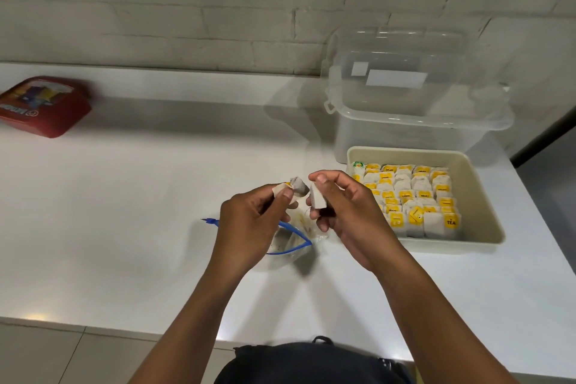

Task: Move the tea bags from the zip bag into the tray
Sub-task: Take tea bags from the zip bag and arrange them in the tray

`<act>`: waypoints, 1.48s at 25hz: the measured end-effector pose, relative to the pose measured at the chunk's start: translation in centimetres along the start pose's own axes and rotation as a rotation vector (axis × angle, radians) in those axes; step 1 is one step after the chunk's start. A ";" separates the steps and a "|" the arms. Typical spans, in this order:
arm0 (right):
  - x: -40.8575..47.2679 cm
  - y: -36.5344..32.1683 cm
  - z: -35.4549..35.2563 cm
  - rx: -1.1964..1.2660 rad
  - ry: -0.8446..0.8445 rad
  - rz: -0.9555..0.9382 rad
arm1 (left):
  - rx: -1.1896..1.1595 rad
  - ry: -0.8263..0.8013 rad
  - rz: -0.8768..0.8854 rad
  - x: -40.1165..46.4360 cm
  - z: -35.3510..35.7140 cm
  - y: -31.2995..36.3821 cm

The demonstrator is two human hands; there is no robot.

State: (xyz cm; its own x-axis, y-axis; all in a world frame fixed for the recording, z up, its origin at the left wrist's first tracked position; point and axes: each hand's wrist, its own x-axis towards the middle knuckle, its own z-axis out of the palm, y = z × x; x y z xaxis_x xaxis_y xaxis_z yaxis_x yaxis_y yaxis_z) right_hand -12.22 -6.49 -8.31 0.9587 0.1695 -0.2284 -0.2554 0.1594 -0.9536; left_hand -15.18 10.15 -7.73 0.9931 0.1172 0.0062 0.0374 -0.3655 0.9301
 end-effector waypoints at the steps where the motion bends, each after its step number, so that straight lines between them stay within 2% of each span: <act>1: 0.0 -0.2 -0.6 0.011 0.022 0.029 | 0.065 0.027 0.014 0.1 0.5 0.1; 3: -0.1 -0.7 -1.9 0.066 0.063 0.093 | 0.174 0.074 0.053 0.2 1.6 0.3; 7: -0.5 -1.8 -5.5 0.288 0.087 0.164 | 0.167 0.053 0.054 0.9 4.3 1.5; 9: -0.9 -2.0 -7.3 0.270 0.048 0.133 | 0.145 0.020 0.022 0.9 6.0 2.5; 12: -1.5 -2.1 -9.5 0.191 0.060 0.067 | -0.007 -0.030 -0.067 0.6 8.5 3.9; 14: -2.0 -2.4 -11.3 0.077 0.102 0.011 | -0.089 -0.061 -0.125 0.6 9.9 4.6; 20: -1.4 -2.8 -18.7 -0.605 0.218 -0.163 | -0.142 -0.199 -0.138 1.8 13.2 5.6; 22: -1.0 -3.1 -20.1 -0.687 0.218 -0.172 | -0.049 -0.210 -0.112 2.4 13.9 5.6; 26: -0.2 -3.6 -21.5 -0.794 0.105 -0.213 | 0.295 -0.211 0.034 4.0 15.5 5.3; 32: 1.0 -3.6 -22.5 -0.859 -0.050 -0.137 | 0.468 -0.324 -0.016 5.7 17.5 4.9; 37: 2.6 -3.6 -23.4 -0.924 -0.070 -0.119 | 0.557 -0.471 -0.035 7.2 18.4 4.8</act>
State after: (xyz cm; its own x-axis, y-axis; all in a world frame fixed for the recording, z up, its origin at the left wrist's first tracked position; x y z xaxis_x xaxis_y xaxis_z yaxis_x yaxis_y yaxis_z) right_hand -5.87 -29.36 -10.02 0.9549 0.2646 -0.1351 0.0741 -0.6525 -0.7542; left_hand -5.80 -7.76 -10.00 0.9281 -0.2268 -0.2954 -0.0038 -0.7990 0.6014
